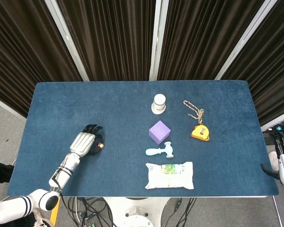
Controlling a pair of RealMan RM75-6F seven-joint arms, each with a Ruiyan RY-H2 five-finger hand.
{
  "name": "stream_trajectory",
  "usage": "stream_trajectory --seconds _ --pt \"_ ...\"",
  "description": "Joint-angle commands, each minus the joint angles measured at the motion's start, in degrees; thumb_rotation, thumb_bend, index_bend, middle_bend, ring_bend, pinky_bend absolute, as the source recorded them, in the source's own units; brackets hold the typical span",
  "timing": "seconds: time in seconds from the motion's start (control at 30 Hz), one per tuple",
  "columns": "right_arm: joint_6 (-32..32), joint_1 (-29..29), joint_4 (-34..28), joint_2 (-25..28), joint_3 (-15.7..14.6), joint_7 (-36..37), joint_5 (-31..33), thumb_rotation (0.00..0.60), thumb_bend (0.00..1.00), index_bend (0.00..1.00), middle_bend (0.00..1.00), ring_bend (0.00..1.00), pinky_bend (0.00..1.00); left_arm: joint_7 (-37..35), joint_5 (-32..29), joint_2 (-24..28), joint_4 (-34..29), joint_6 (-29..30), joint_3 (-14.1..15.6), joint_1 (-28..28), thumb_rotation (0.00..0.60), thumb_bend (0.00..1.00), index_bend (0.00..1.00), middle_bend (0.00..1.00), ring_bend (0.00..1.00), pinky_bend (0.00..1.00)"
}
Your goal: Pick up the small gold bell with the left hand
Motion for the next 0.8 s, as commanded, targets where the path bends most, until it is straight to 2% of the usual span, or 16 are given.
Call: stream_trajectory --seconds 0.03,0.8 --pt "-0.04 0.0 0.05 -0.04 -0.02 0.03 0.0 0.6 0.1 0.0 0.0 0.0 0.0 0.27 -0.19 -0.14 0.21 0.15 -0.03 -0.08 0.6 0.38 0.48 0.12 0.0 0.0" --pt "-0.54 0.0 0.29 0.02 0.06 0.26 0.52 0.6 0.1 0.0 0.0 0.0 0.0 1.17 -0.51 -0.16 -0.05 0.6 0.06 -1.06 0.6 0.38 0.52 0.14 0.0 0.0"
